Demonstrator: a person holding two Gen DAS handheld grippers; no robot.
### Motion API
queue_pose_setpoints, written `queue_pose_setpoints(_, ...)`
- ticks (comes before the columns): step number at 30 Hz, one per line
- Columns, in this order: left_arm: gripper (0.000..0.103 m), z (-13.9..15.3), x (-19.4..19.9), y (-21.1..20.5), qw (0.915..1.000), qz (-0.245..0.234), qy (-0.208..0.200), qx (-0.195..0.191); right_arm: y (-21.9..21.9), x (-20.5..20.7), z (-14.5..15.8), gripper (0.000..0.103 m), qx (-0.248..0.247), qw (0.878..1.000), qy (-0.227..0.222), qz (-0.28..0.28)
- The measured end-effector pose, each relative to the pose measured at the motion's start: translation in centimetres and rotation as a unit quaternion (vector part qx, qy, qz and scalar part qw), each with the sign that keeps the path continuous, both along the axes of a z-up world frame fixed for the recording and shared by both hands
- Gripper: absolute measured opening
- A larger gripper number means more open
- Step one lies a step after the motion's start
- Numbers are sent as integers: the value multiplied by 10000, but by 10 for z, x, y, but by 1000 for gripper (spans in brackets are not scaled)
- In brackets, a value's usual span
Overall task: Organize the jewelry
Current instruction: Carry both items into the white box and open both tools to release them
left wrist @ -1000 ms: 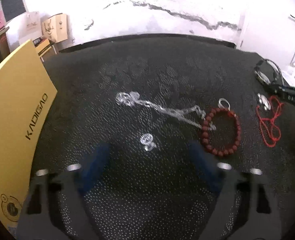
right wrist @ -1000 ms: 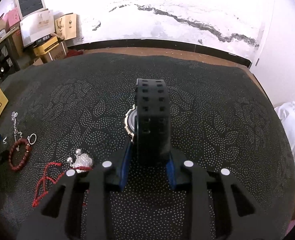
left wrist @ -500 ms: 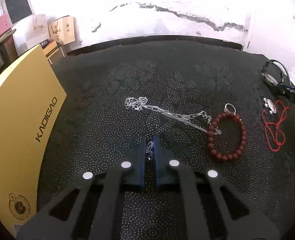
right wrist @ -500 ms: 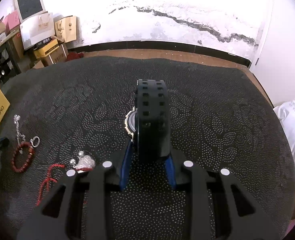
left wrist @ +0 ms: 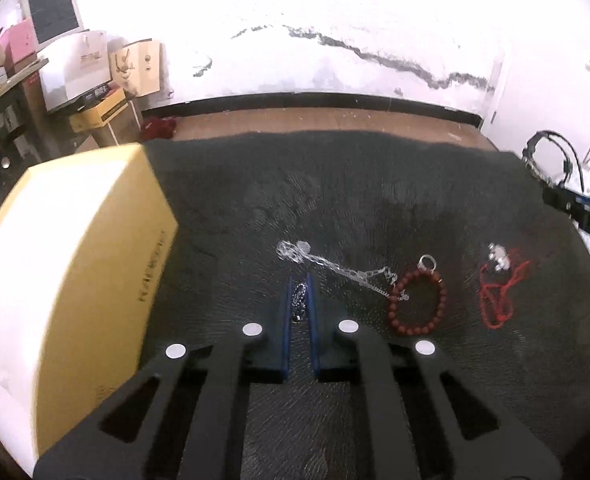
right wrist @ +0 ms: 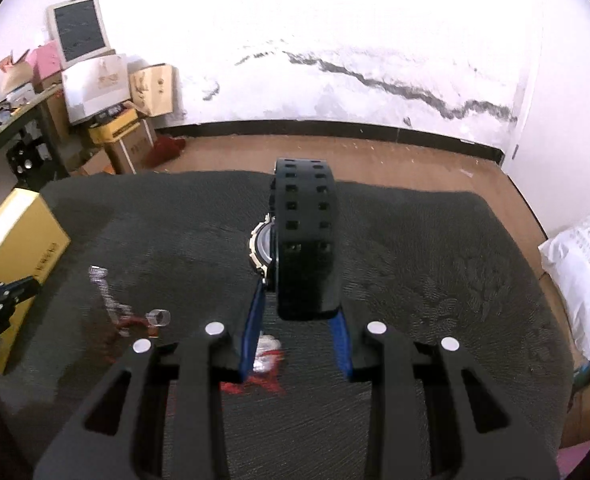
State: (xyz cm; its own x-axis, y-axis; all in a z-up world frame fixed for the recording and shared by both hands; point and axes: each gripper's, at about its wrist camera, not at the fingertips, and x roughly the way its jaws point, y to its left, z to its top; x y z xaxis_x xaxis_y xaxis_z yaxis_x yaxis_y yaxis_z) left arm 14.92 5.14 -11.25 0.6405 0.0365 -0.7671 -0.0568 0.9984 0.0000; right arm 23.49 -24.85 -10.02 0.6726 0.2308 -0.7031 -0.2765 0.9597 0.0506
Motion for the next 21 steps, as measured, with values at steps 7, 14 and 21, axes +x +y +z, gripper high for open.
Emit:
queue_pose_setpoints(7, 7, 51, -45, 54, 9994, 309, -162, 51, 75, -51, 54, 31, 126, 9980, -198, 591)
queue_pose_setpoints(14, 7, 90, -92, 135, 9965, 825, -143, 63, 185, -92, 105, 31, 267, 9880, -320, 1485)
queue_pose_setpoints(21, 7, 118, -130, 209, 9913, 1266, -189, 301, 302, -115, 127, 31, 422, 9716, -110, 2325)
